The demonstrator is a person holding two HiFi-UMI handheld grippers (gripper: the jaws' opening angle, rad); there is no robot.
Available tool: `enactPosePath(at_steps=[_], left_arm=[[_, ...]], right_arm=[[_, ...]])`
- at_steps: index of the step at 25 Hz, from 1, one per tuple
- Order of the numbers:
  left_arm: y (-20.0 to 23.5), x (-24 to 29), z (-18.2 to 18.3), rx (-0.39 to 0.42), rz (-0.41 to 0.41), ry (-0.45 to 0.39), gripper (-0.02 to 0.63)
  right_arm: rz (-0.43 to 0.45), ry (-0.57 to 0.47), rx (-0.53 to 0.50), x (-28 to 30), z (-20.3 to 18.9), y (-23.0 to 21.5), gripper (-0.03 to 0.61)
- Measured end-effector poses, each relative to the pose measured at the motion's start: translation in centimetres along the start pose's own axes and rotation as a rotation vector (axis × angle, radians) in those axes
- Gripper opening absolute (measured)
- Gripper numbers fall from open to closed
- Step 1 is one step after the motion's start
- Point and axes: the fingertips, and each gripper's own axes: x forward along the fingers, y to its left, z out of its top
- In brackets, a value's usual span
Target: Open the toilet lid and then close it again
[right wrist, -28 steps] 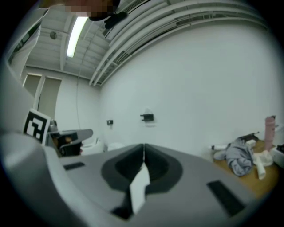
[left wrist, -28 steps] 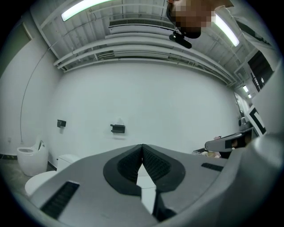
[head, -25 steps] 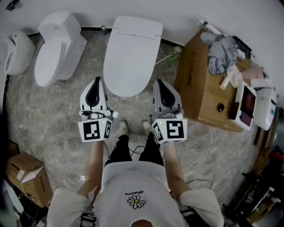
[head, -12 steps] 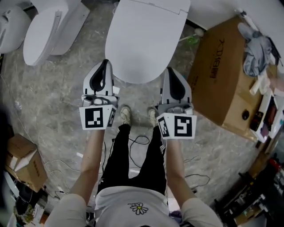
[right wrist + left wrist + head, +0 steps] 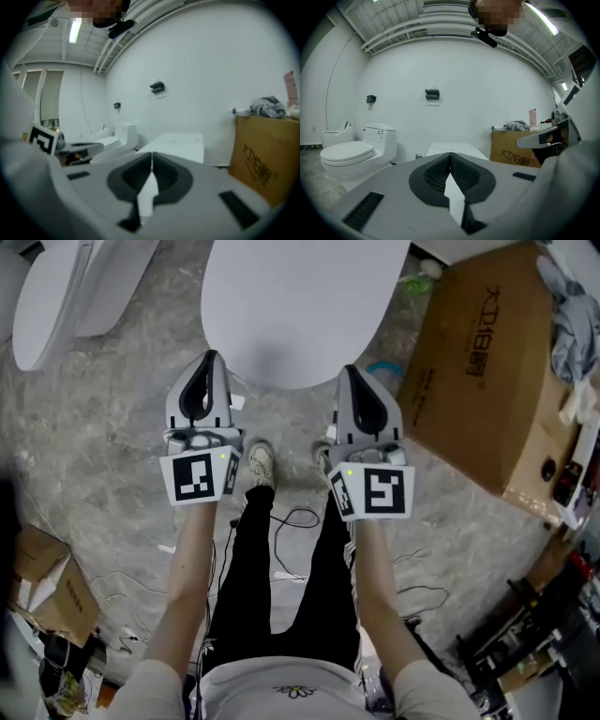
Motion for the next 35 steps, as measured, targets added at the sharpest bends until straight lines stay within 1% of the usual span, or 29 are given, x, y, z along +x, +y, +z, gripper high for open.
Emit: enactPosePath(at_steps=[5,8,11,13,15,16,19,21,24,28,32,35], left_arm=[[-0.1,-0.5,-2.3,0.002,-0.007,0.023,0.026],[-0.1,-0.9,-2.9,0.015,-0.007,0.042,0.026],[-0.3,-1.0,-3.3,0.035,-0.024,0.051,0.029],[-0.4,-0.8,-3.8,0.043,-0.046,0.066,0.105],[-0.8,-0.8,-4.7,0.039,-0.079,0.089,0.152],[-1.1,-0.8,-5.4,0.033,-0.098,0.101,0.165],[-1.8,-1.1,-8.3,0.020,-0.148,0.160,0.245],[-2.4,-1.4,-10.4,0.021,-0.175,0.211,0.277],[-3.2,-1.8,-13.7,0.025,-0.206,0.288,0.301],[-3.3,-2.1,-17.0,-0.024,-0.193,0.368,0.313],[-2.8,-1.7,-18.3,-0.035,-0.187,0.392,0.314],[-2.7,-1.3,-18.8,-0.021,-0.196,0.393,0.314]], right_arm=[[-0.001,0.032,0.001,0.0,-2.8,0.2,0.031],[-0.002,0.051,0.004,-0.3,-3.9,0.6,0.031],[-0.008,0.086,-0.005,-0.2,-4.9,0.6,0.032],[0.008,0.116,-0.004,0.2,-5.7,0.7,0.038],[0.035,0.152,0.008,0.4,-6.8,1.0,0.151],[0.045,0.169,0.017,0.5,-7.4,1.1,0.160],[0.044,0.212,0.040,0.5,-9.6,1.2,0.210],[0.030,0.238,0.050,0.4,-11.3,1.0,0.216],[0.017,0.282,0.061,0.4,-13.9,0.8,0.216],[0.010,0.348,0.043,0.1,-16.8,0.4,0.216],[0.026,0.409,0.002,0.4,-19.2,0.3,0.216],[0.037,0.415,-0.020,1.3,-20.0,0.1,0.216]])
